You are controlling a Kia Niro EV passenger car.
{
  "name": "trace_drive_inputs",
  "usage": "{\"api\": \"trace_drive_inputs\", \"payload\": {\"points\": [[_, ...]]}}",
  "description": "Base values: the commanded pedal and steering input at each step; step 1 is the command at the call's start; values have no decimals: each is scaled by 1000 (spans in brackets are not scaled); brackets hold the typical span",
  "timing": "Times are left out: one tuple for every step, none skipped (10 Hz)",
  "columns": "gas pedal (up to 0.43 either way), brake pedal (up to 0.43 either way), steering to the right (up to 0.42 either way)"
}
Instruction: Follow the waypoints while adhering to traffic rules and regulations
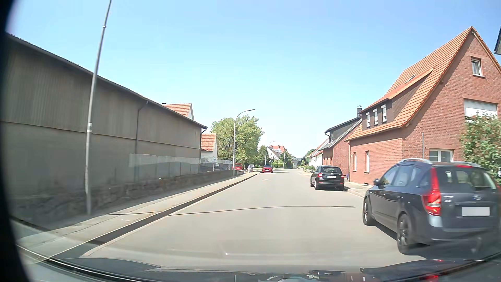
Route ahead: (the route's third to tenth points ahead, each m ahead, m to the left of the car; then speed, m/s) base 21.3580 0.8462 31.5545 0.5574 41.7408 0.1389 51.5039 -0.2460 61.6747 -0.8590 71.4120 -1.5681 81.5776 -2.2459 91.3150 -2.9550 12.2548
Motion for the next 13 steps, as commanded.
{"api": "trace_drive_inputs", "payload": {"points": [[157,0,13],[157,0,12],[157,0,12],[157,0,12],[157,0,12],[157,0,12],[157,0,12],[157,0,12],[157,0,13],[157,0,13],[157,0,15],[157,0,18],[157,0,19]]}}
